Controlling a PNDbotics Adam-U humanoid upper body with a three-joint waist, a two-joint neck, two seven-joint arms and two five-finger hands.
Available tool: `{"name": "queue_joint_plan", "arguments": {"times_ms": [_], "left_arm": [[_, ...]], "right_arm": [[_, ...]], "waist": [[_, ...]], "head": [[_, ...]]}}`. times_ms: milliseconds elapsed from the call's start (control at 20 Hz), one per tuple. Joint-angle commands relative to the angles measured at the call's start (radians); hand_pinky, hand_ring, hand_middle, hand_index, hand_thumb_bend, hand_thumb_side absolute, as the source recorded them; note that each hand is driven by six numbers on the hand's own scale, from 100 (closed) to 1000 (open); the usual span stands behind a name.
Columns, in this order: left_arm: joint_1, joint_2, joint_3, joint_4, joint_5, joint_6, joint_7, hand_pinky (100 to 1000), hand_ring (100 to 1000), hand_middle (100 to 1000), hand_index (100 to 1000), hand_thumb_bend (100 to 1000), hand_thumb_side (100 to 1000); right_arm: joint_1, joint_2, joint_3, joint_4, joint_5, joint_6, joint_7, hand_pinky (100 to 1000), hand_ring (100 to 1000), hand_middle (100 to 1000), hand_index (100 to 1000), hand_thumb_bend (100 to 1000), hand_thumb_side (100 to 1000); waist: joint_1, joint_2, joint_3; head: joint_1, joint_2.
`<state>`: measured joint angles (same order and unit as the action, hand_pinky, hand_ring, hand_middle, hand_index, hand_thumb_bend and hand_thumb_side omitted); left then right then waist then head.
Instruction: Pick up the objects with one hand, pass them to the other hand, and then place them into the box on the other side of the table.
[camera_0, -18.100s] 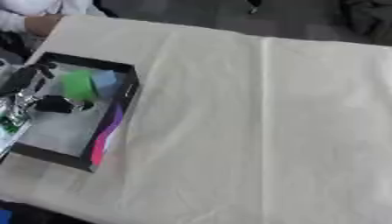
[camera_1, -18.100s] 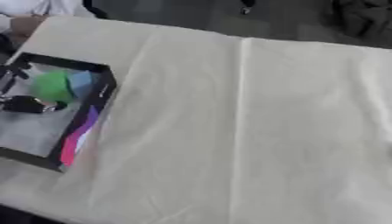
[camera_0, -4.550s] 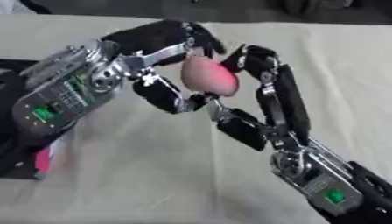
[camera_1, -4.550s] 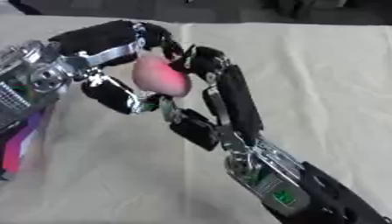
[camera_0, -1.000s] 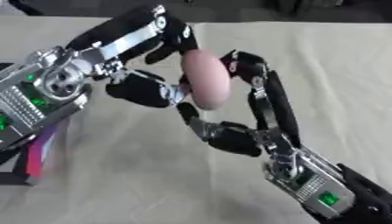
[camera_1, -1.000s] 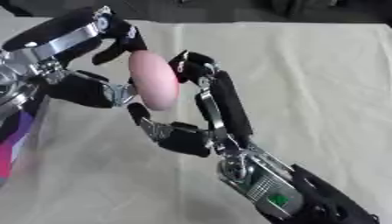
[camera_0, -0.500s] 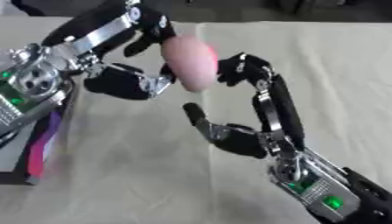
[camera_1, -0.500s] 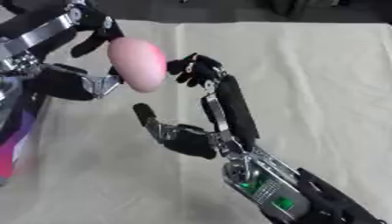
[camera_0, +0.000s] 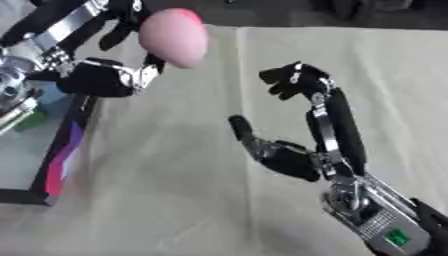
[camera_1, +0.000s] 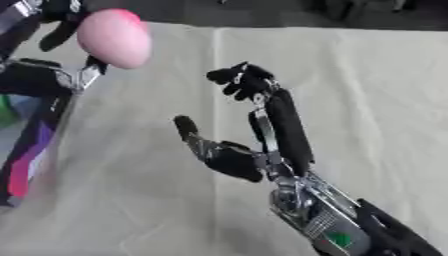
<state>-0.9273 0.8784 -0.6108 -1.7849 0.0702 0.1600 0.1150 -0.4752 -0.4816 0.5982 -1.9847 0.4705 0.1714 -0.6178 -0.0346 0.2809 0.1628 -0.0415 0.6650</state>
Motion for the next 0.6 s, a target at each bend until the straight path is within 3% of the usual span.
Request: {"name": "queue_joint_plan", "arguments": {"times_ms": [50,250,600], "left_arm": [[0.017,0.063,0.061,0.026,-0.006,-0.01,0.045,731,617,100,250,100,100],[0.064,0.085,0.101,0.096,-0.031,-0.026,0.085,731,615,100,251,100,100],[0.108,0.093,0.146,0.232,-0.107,-0.07,0.121,719,603,100,256,100,100]], "right_arm": [[-0.011,-0.026,-0.021,-0.015,0.011,-0.003,-0.014,534,573,599,710,410,411],[-0.014,-0.029,-0.039,-0.015,0.013,-0.009,-0.033,538,575,599,711,410,402],[-0.02,-0.032,-0.071,-0.015,0.017,-0.024,-0.066,545,577,599,711,414,385]], "waist": [[0.001,-0.013,0.001],[-0.004,-0.014,0.001],[-0.013,-0.013,0.004]], "head": [[0.055,-0.022],[0.127,-0.034],[0.2,-0.06]]}}
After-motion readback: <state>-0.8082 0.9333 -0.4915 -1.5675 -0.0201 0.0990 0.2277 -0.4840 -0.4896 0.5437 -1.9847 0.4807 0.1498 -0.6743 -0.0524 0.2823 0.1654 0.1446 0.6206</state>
